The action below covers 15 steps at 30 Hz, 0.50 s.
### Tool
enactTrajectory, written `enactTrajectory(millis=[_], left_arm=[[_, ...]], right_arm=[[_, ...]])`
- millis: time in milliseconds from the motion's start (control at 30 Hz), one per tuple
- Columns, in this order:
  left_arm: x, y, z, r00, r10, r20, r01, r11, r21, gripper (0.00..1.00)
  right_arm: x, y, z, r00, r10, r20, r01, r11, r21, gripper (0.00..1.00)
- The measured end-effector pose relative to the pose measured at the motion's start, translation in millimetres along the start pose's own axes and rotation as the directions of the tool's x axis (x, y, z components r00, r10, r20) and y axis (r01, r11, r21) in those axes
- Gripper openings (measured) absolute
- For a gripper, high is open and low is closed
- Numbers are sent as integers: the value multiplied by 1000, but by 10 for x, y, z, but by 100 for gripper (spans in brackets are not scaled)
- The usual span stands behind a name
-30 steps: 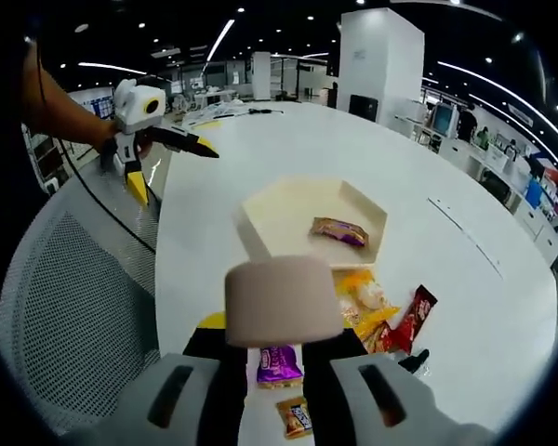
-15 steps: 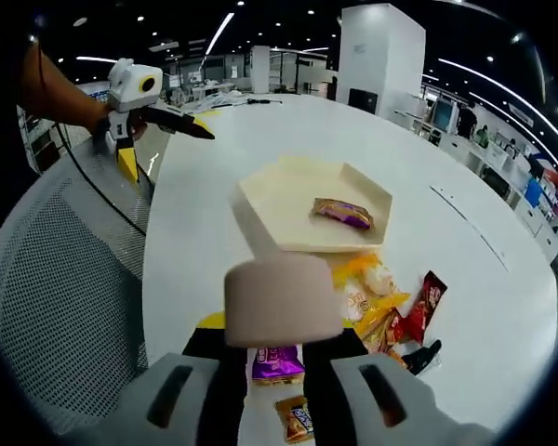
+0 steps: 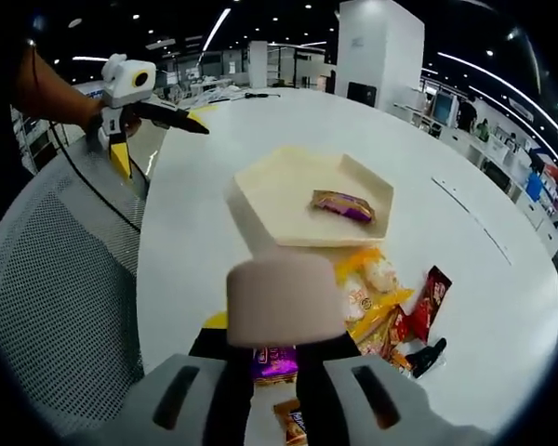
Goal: Place the target food into the container with the food tongs after gripping and lifting it, then release it inside without dropping or visibly crushing the food.
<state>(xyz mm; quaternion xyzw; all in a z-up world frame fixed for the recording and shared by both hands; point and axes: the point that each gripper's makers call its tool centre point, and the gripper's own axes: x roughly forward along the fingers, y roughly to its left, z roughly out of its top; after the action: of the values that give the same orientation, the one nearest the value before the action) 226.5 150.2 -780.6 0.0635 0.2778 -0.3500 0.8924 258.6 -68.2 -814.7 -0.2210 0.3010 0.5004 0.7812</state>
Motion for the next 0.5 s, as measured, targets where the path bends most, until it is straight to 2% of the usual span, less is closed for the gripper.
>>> enactTrajectory(millis=[500], left_arm=[[2,0,-6,1000,0,-3,0,1000,-3,98]], right_arm=[[-71,-23,53,1000,-6,-3,6,1000,29,16]])
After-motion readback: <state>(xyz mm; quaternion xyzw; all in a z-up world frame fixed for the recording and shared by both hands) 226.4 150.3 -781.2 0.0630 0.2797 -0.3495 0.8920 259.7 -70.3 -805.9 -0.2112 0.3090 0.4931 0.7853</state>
